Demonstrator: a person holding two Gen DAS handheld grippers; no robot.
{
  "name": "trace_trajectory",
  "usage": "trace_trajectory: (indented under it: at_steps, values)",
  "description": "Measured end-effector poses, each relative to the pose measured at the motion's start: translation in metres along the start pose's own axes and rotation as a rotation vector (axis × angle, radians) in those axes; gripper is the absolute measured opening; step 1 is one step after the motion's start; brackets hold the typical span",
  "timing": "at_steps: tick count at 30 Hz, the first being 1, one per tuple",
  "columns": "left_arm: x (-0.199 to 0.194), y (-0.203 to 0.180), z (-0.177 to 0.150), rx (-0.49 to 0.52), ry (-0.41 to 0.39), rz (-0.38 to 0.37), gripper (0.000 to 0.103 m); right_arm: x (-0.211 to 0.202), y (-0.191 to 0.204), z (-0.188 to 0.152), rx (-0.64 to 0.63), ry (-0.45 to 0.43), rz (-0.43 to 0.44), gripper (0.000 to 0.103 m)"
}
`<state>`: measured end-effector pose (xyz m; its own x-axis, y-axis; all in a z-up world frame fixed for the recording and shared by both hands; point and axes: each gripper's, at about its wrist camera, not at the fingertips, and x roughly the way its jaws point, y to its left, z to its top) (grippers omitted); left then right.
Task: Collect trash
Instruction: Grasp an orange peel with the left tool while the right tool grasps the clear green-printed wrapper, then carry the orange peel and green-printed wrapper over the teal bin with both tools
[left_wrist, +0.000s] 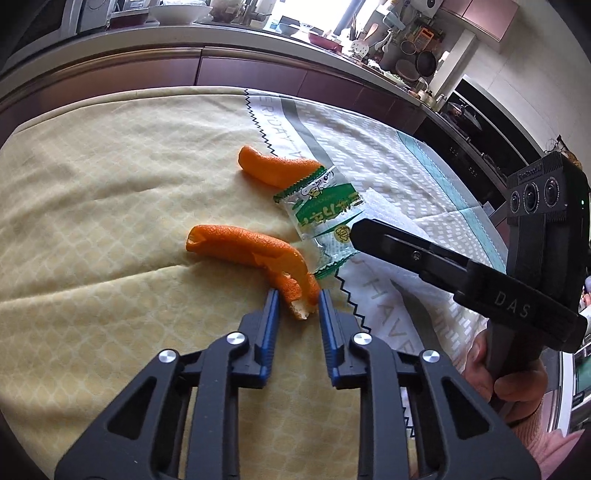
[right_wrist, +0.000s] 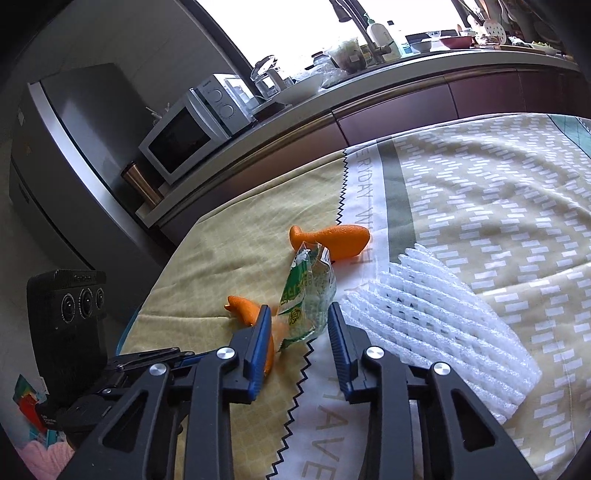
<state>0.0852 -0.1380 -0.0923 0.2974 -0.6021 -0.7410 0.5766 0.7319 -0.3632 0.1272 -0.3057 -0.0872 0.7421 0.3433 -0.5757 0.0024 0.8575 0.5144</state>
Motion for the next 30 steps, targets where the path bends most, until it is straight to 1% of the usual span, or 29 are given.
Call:
trace_trajectory:
  at_steps: [1, 4, 9, 21, 30]
  values:
    - [0.0, 0.002, 0.0, -0.005, 0.001, 0.0, 0.013, 0.0, 0.0, 0.0, 0.0, 0.002, 0.003, 0.022]
    - [-0.002, 0.007, -0.002, -0.018, 0.002, -0.013, 0.009, 0.0, 0.0, 0.0, 0.003, 0.005, 0.013, 0.017]
    - [-0.01, 0.011, -0.007, -0.012, -0.011, -0.006, 0.007, -0.001, 0.002, 0.001, 0.003, -0.002, 0.022, 0.014]
    - [-0.047, 0.018, -0.021, 0.044, -0.061, 0.085, 0.007, -0.006, 0.017, 0.004, -0.014, -0.016, 0.082, 0.014]
    - [-0.075, 0.031, -0.032, 0.034, -0.094, 0.139, 0.007, 0.003, 0.035, 0.003, -0.039, 0.0, 0.142, 0.014]
